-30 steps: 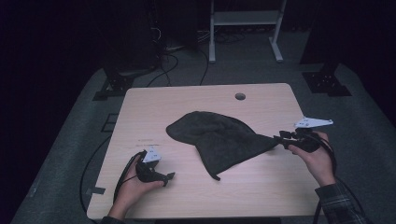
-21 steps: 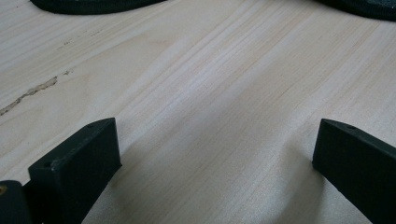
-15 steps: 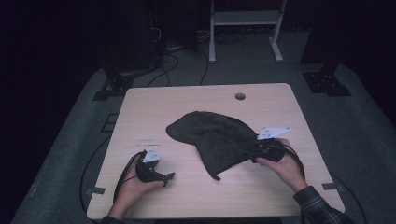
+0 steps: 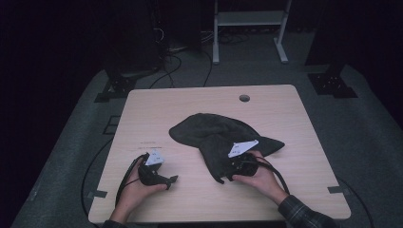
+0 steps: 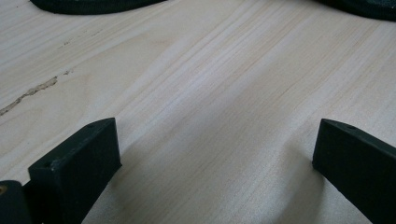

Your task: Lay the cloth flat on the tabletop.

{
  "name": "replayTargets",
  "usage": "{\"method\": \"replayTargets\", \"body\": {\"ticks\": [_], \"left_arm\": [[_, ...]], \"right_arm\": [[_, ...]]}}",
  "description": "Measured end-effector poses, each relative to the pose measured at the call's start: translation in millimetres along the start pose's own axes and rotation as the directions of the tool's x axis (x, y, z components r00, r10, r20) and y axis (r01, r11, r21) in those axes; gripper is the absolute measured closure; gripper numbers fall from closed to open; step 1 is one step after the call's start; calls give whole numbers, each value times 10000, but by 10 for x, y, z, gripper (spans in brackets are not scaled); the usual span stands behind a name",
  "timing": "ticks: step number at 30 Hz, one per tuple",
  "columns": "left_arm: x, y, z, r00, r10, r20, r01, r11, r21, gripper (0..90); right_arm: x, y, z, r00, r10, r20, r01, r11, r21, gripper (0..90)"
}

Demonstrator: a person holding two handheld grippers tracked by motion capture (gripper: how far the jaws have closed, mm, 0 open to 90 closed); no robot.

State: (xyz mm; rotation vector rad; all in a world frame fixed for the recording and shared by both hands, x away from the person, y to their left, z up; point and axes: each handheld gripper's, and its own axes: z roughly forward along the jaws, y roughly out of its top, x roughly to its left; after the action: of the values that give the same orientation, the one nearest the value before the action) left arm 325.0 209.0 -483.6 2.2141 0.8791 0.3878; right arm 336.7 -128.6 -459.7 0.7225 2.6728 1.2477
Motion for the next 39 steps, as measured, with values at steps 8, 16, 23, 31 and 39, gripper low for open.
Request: {"method": "replayTargets", "body": {"ticks": [8, 16, 23, 31, 39], "left_arm": [[0, -1, 1, 10000, -1, -1, 1, 10000, -19, 0], [3, 8, -16, 9997, -169, -189, 167, 9998, -109, 86], [33, 170, -42, 9994, -89, -336, 73, 9988, -488, 301], [174, 417, -2, 9988, -103, -475, 70, 9976, -691, 336], [468, 720, 168, 9963, -137, -852, 67, 9966, -819, 344]], "right_arm": [[108, 8, 247, 9978, -658, 113, 648, 9955, 688, 465], [91, -17, 220, 9920, -1020, 737, 971, 9929, 681, 769], [41, -13, 210, 9945, -799, 671, 753, 9947, 694, 820], [26, -14, 203, 9959, -704, 569, 664, 9953, 700, 819], [25, -20, 202, 9958, -721, 557, 684, 9955, 663, 817]]}}
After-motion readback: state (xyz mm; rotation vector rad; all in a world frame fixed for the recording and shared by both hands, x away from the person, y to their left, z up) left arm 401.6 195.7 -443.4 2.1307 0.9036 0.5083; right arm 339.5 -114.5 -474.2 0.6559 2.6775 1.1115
